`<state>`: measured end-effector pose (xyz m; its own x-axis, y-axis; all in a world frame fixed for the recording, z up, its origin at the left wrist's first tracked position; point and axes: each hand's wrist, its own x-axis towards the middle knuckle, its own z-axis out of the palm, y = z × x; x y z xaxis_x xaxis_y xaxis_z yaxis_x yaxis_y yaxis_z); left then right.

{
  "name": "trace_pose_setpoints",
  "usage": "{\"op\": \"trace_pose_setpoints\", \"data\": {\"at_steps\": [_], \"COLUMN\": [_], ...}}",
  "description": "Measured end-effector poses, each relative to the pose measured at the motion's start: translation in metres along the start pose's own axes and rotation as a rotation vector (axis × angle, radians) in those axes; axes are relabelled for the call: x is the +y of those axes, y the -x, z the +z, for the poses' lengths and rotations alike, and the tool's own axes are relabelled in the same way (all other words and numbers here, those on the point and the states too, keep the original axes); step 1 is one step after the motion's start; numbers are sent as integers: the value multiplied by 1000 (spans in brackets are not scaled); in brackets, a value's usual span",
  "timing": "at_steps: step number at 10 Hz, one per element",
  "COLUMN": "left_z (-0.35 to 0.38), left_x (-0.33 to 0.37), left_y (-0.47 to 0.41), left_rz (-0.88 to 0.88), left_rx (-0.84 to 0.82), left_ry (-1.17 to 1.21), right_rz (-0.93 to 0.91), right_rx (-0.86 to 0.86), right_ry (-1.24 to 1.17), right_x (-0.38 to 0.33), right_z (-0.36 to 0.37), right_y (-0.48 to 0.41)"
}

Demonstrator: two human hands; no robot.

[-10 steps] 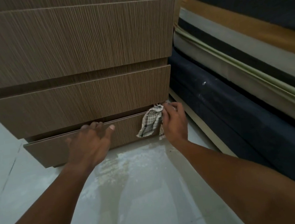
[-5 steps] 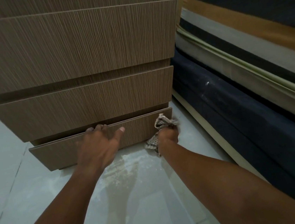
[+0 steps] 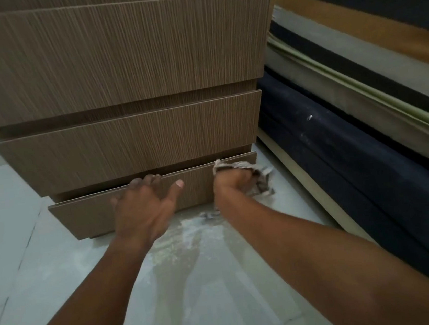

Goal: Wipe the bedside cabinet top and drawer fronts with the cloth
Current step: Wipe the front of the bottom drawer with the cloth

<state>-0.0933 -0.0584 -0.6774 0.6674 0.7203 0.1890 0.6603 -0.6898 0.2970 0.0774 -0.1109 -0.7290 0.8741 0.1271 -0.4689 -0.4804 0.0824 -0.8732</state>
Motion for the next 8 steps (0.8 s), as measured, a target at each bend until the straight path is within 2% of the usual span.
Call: {"op": "trace_pose_setpoints", "data": {"at_steps": [1,2,3,4,5,6,7,8], "left_z": [3,6,4,-2,-5,-4,0,-2], "left_x": [-2,-2,-2,-6,-7,-6,-7,-5], "left_y": [0,1,5,2,1,3,0,-1], "left_rz": [-4,7,1,4,4,4,-1,9], "left_rx": [-46,-83,-116,-158,-163,-166,-167,-161], "left_ry": [33,31,9,7,17,34,32,37], "right_rz": [-257,-593,-674,-679,-792,-697,-322,-156], "right_rx": [138,78,-5,-93,-74,-18,109,98], "right_ry": [-83,264,595,685,675,736,499,272], "right_x": [-23,-12,7,12,10,0,-13,-23], "right_z": [-6,-22,-39,-54,-78,-105,-118,-116], "right_y": [-2,15,13,6,-7,-18,-24,-23]}}
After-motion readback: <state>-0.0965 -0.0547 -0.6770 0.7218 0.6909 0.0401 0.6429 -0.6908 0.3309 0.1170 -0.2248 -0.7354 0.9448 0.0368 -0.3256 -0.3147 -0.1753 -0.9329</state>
